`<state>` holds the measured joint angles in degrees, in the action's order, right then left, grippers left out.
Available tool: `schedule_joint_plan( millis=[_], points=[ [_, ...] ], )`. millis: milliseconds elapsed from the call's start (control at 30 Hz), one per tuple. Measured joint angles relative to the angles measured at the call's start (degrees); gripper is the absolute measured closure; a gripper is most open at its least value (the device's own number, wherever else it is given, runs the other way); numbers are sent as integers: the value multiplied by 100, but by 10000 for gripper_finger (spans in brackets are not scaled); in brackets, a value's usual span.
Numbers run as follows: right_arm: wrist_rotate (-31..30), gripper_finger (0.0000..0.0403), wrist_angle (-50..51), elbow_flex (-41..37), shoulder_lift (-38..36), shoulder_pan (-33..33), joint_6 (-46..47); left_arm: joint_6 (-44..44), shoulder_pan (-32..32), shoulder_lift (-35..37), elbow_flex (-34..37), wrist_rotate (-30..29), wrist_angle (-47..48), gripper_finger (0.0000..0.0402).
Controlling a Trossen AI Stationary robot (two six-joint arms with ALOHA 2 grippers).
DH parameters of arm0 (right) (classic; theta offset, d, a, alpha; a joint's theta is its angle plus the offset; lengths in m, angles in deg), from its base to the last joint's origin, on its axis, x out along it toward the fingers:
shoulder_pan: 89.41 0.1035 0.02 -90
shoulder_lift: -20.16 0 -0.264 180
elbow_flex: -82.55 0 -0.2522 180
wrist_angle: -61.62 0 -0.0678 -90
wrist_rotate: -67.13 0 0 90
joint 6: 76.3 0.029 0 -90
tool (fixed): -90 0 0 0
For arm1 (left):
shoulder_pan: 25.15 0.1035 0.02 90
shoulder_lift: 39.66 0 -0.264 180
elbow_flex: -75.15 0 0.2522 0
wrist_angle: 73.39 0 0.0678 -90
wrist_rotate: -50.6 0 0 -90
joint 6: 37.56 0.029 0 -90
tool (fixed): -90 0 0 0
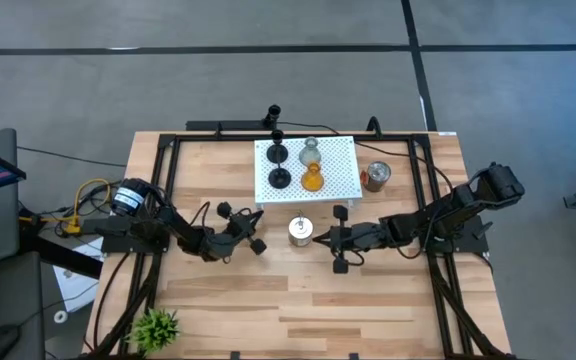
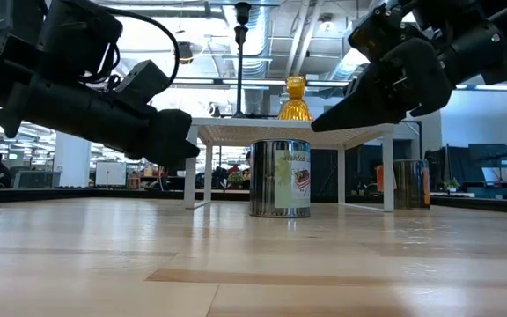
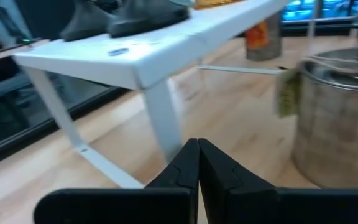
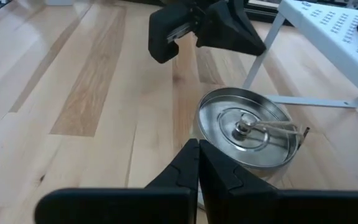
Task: Pick & Place candle stick holders
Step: Adjust the shelf, then put the left scented candle on the shelf
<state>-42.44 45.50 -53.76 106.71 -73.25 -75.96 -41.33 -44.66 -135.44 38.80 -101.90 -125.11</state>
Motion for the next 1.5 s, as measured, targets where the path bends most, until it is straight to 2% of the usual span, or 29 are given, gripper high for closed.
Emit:
schedule_joint_plan(
  millis=[400,567,700,833,1000,1167,1500],
  points=[
    [-4,403,-4,0,0,0,15,5,3,2,0,-692,2,399],
    [-104,403,-6,0,0,86,-24,-7,5,2,0,-746,2,399],
    [-170,403,14,3,-50,264,-295,39,-305,4,0,-763,-41,399],
    [-245,403,631,348,-150,406,-751,230,-798,7,0,-754,-57,398],
    [-315,399,1930,1056,-151,367,-1146,241,-1282,7,0,-740,-57,397],
    [-315,367,2757,1454,-149,239,-1296,245,-1514,7,0,-737,-57,397],
    [-194,285,3055,1534,-92,-3,-1296,247,-1689,7,0,-734,-57,396]
  ],
)
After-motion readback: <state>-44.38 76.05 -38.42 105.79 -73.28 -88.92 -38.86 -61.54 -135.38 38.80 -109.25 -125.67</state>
